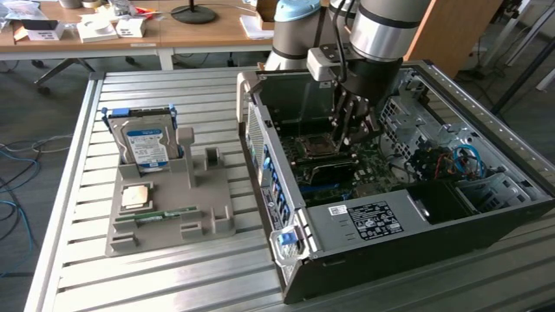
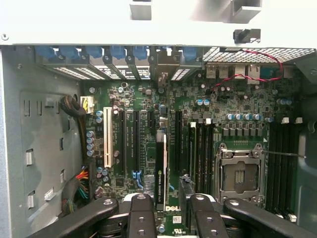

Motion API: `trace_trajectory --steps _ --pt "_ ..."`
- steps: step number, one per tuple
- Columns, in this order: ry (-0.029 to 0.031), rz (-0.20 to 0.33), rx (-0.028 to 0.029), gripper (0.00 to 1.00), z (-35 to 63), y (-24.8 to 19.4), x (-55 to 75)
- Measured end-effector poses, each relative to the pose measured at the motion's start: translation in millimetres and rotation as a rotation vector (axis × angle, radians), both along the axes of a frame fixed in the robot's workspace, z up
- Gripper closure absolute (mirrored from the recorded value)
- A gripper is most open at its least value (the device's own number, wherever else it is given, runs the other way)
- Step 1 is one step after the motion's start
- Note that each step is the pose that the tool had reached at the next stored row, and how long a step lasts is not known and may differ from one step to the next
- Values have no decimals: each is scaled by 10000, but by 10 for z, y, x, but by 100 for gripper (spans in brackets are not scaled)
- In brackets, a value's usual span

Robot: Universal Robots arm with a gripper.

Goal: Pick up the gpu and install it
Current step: 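Press down on the gpu until it lock into place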

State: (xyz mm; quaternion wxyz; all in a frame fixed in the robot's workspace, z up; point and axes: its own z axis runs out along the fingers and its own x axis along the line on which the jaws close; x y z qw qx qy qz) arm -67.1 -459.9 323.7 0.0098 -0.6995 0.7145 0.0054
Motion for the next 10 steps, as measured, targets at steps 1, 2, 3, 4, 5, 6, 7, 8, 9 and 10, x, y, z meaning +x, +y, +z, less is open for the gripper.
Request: trace_trajectory --steps 1,2,3,4,5,6,7,8,9,10 --pt "0 0 0 66 0 0 0" --pt "0 0 0 66 0 0 0" --pt "0 0 -1 66 0 0 0" --pt "0 0 0 66 0 0 0" --pt "0 0 0 66 0 0 0" --pt "0 0 0 66 0 0 0" --pt "0 0 0 66 0 0 0" --pt "0 0 0 66 0 0 0" --pt "0 0 0 66 0 0 0" --pt "0 0 0 66 0 0 0"
